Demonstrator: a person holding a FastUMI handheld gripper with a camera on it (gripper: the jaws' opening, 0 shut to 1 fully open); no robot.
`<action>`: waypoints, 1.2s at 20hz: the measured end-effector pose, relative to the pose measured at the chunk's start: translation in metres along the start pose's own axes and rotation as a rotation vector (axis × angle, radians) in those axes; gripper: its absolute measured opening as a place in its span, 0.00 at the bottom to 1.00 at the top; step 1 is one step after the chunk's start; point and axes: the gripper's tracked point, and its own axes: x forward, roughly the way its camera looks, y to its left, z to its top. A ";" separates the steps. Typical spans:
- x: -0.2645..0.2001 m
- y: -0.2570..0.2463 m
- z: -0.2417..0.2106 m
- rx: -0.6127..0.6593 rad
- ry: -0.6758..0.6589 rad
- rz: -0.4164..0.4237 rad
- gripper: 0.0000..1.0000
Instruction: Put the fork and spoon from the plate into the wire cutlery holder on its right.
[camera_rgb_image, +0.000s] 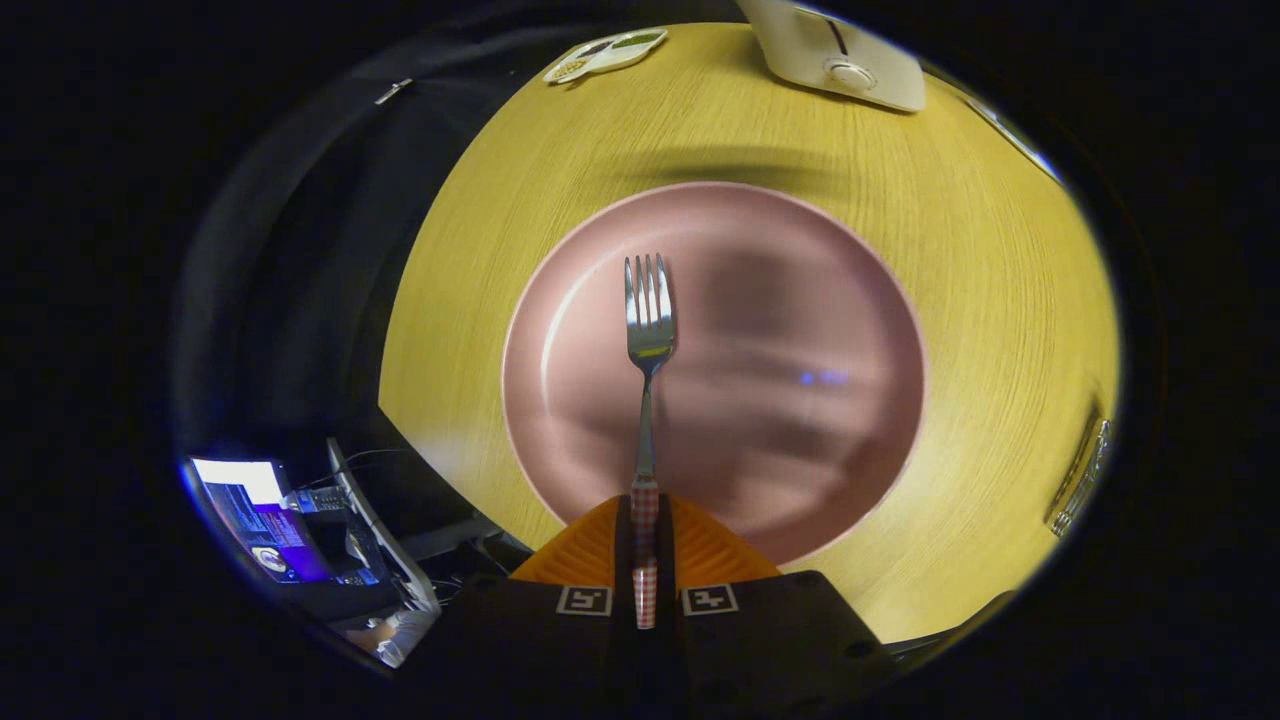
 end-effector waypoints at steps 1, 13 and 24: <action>-0.009 -0.001 -0.001 0.007 -0.006 0.020 0.11; -0.176 -0.062 -0.013 0.012 -0.125 0.090 0.10; -0.289 -0.213 -0.085 0.071 0.119 -0.124 0.10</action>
